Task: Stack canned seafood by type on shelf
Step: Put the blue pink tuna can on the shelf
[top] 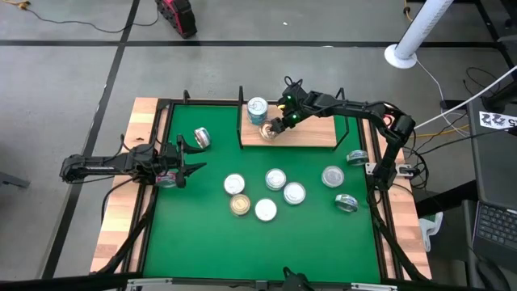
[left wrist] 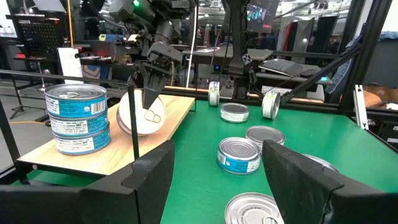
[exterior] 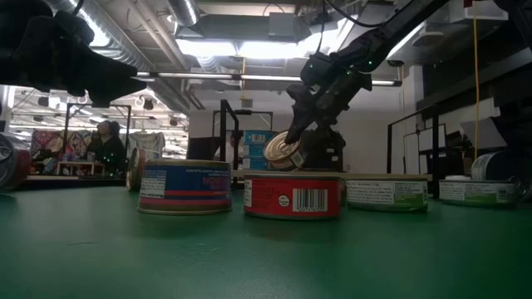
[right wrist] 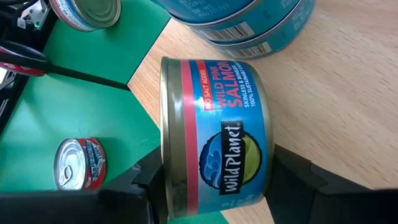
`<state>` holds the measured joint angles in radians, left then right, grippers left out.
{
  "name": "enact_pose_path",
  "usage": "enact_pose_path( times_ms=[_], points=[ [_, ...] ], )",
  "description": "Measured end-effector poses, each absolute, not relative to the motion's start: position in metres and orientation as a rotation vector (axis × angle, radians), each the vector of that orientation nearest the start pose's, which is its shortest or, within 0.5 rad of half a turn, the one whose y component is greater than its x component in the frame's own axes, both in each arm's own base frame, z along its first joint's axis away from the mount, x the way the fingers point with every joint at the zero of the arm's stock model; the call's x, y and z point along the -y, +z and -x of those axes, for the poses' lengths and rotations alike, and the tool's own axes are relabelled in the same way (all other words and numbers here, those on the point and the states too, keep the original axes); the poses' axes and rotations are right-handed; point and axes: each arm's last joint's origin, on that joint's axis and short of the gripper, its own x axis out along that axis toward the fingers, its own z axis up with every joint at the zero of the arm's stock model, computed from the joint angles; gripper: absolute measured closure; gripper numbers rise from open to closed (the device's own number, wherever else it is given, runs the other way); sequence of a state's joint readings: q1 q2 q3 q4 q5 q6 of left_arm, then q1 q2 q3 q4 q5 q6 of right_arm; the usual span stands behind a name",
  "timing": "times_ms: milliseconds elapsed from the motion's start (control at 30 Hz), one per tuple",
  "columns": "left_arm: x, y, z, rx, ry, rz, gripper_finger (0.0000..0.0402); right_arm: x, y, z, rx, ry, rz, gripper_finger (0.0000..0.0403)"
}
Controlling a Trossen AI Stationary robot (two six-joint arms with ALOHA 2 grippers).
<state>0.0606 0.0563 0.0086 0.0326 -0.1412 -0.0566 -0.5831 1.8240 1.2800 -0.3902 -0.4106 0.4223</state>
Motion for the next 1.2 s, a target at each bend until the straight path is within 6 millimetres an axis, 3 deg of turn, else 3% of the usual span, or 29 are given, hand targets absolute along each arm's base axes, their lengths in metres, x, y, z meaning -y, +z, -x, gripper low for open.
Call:
enact_pose_path(
  times_ms=[133, 533, 800, 1200],
  points=[
    [-0.010, 0.165, -0.100, -0.009, 0.203, 0.056, 0.0163, 0.201, 0.207, -0.326, -0.792, -0.336, -0.844, 0.0194],
    [-0.010, 0.165, -0.100, -0.009, 0.203, 0.056, 0.0163, 0.202, 0.206, -0.325, -0.799, -0.382, -0.828, 0.0113],
    [-0.010, 0.165, -0.100, -0.009, 0.202, 0.056, 0.0163, 0.202, 0.206, -0.324, -0.803, -0.375, -0.837, 0.0114],
    [-0.010, 0.165, -0.100, -0.007, 0.202, 0.074, 0.0163, 0.211, 0.204, -0.315, -0.808, -0.418, -0.983, 0.0120]
  ],
)
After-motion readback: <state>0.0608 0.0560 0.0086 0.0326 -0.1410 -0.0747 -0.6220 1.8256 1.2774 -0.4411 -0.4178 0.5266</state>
